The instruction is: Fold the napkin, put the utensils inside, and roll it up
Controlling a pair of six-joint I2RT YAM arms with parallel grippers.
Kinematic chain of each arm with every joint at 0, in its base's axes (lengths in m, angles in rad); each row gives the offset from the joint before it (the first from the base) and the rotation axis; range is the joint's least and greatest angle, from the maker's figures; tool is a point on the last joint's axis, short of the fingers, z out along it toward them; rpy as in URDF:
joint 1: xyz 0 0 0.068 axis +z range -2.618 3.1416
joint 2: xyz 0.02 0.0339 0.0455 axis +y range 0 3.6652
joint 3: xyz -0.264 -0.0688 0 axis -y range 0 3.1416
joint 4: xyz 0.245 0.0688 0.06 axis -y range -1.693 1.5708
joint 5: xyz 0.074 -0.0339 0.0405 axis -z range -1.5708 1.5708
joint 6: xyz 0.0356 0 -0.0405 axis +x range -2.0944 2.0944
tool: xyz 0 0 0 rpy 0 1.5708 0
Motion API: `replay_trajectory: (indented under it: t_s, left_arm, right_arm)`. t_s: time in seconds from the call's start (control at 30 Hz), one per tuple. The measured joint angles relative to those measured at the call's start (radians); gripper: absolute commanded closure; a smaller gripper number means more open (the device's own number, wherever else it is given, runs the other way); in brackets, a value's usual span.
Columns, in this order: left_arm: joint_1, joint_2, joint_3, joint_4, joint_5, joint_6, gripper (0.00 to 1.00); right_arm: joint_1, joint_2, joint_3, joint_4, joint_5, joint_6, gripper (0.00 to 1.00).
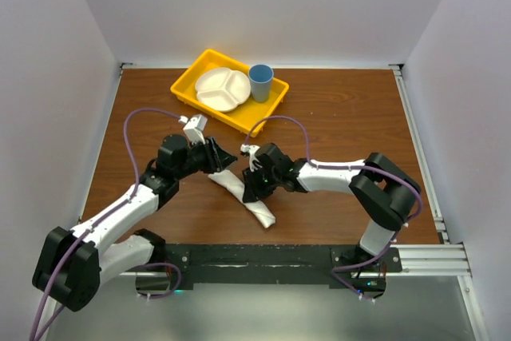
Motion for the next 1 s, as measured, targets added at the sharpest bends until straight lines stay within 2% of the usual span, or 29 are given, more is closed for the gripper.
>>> replay_trajectory:
  t_s: [0.13,0.27,0.57,0.8,1.0]
  left_arm:
    - [0.0,0.012,0.027,0.013,0.036,-0.001,0.61]
    - [-0.005,0.09,0.001,0.079,0.1,-0.026,0.61]
    - [-0.08,0.246,-0.161,0.319,0.124,-0.1,0.62]
    - [-0.081,0.339,-0.227,0.51,0.101,-0.116,0.64]
    - [-0.079,0.445,-0.24,0.635,0.09,-0.116,0.64]
  right_arm:
    - [-0.062,-0.002,-0.099,0.141,-0.188,0.149,0.93]
    - [-0.105,0.006,-0.188,0.294,-0.315,0.282,0.93]
    - [-0.158,0.071,-0.316,0.604,-0.441,0.474,0.93]
    - [-0.166,0.083,-0.355,0.691,-0.454,0.515,0.87]
    - [-0.166,0.06,-0.337,0.613,-0.438,0.462,0.73]
